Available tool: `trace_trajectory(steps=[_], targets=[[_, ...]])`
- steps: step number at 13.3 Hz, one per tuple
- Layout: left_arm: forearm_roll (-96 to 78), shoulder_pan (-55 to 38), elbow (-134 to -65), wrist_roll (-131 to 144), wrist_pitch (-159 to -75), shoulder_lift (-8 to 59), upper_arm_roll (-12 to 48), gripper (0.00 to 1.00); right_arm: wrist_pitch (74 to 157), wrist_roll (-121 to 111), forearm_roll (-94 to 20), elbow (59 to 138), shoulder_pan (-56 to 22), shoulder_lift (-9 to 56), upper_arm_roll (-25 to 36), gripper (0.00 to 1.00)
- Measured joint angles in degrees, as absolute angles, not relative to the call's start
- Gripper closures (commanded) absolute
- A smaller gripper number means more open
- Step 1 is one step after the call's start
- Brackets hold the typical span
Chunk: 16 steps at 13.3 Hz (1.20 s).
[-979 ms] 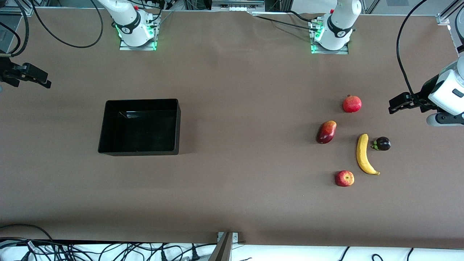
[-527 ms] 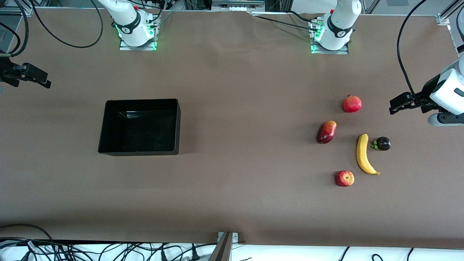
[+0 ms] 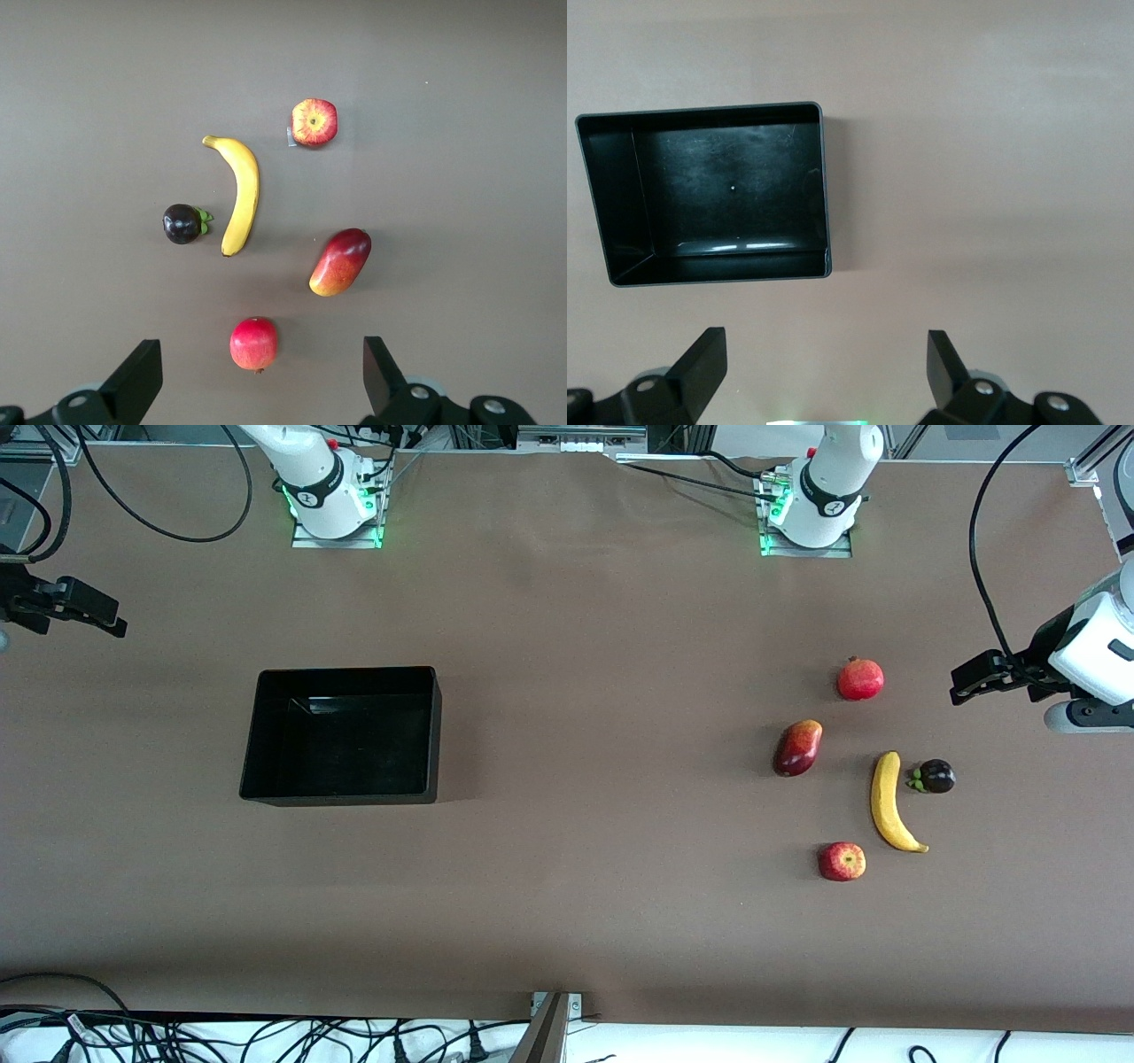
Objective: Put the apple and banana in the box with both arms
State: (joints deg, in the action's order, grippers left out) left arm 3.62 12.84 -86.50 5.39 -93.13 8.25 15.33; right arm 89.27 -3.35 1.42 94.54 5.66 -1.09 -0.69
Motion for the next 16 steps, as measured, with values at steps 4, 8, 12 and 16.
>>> trace_trajectory(steps=[4,8,12,16], targets=[[3.6,12.8,-86.5,5.7,-93.1,8.3,15.3,0.00,88.6,-3.4,1.4,94.5,5.7,-1.1,-0.7,0.00],[3.6,12.8,-86.4,6.2,-93.1,8.3,15.3,0.00,86.6,-3.4,1.4,94.6,5.7,-1.1,-0.7,0.00],[3.6,12.9,-86.4,6.2,-93.1,8.3,15.3,0.00,86.3,-3.4,1.4,94.6,5.7,-1.1,-0.7,0.00],[3.6,12.9,-86.4,6.2,-93.1,8.3,15.3,0.00,82.4,-2.5,1.4,96.3,5.7,0.7,-0.7,0.00]])
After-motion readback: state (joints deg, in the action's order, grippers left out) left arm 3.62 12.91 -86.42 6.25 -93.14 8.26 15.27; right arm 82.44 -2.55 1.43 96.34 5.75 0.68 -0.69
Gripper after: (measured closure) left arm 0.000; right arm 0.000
